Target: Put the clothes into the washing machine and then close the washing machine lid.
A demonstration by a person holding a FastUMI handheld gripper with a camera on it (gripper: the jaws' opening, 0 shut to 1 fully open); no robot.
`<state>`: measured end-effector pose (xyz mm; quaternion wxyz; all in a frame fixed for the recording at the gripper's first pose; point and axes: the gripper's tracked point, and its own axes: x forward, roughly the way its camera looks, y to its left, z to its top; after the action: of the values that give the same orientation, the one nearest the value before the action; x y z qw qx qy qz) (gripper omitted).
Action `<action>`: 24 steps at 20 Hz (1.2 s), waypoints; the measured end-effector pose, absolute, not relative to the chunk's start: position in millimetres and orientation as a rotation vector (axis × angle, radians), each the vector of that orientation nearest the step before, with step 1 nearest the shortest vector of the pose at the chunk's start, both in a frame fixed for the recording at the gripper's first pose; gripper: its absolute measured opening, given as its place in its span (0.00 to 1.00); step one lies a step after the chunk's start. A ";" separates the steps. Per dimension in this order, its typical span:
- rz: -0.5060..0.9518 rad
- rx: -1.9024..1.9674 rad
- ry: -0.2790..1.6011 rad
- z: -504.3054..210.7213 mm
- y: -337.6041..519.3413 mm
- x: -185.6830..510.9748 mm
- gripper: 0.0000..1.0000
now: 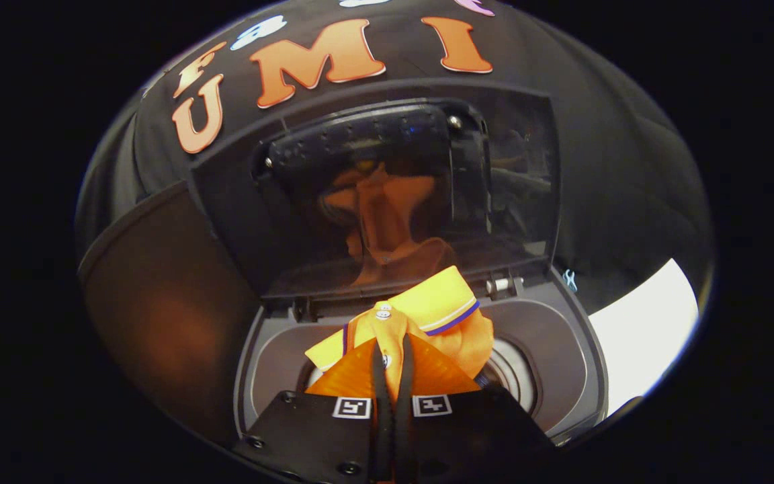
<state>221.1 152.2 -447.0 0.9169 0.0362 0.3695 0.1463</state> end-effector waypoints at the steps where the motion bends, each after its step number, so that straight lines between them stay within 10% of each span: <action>1: 0.299 0.062 0.793 -457.1 150.5 219.6 0.09; 20: 0.235 -0.052 1.104 -548.2 148.6 212.6 0.12; 24: 0.225 -0.067 1.106 -548.7 146.3 211.1 0.34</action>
<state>211.1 146.3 -548.7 0.8443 -0.0318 0.5242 0.1064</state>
